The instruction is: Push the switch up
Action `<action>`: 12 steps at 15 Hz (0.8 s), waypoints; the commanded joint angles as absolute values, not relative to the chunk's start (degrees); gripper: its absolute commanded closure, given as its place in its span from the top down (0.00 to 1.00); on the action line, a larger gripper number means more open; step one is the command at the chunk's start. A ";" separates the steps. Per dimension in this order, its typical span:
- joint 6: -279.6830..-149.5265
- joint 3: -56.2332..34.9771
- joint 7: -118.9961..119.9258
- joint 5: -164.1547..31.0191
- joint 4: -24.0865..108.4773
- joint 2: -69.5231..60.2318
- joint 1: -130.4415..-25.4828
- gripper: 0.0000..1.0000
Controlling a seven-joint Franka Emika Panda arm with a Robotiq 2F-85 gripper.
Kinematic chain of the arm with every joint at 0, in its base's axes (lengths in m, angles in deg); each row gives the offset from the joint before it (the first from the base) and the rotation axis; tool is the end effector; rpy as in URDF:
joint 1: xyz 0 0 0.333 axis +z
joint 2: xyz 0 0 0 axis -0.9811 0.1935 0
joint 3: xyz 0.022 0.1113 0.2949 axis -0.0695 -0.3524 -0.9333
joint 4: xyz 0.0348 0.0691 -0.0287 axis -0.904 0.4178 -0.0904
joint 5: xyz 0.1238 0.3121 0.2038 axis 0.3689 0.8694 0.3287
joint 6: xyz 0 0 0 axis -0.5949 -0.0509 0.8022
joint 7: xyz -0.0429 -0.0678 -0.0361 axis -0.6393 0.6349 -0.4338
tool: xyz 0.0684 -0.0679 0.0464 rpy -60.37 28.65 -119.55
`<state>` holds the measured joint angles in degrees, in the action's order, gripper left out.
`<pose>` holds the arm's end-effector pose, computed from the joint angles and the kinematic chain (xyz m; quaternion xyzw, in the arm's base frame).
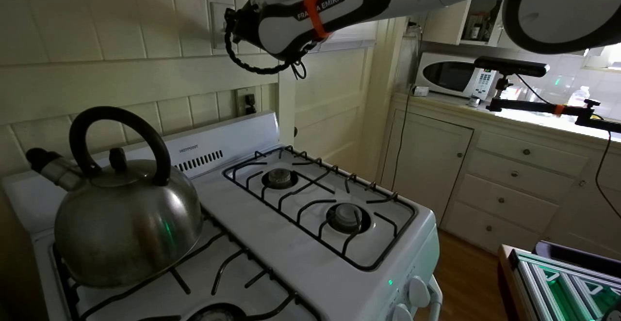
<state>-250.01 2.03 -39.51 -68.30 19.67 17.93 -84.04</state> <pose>0.7580 -0.2086 0.5173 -0.7651 0.3769 -0.5218 0.0154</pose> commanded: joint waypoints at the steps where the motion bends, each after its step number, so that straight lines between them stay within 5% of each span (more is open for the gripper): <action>1: -250.64 2.47 -42.47 -66.87 16.46 20.33 -84.03 0.00; 12: -250.83 5.74 -51.40 -67.10 9.70 24.95 -83.32 0.00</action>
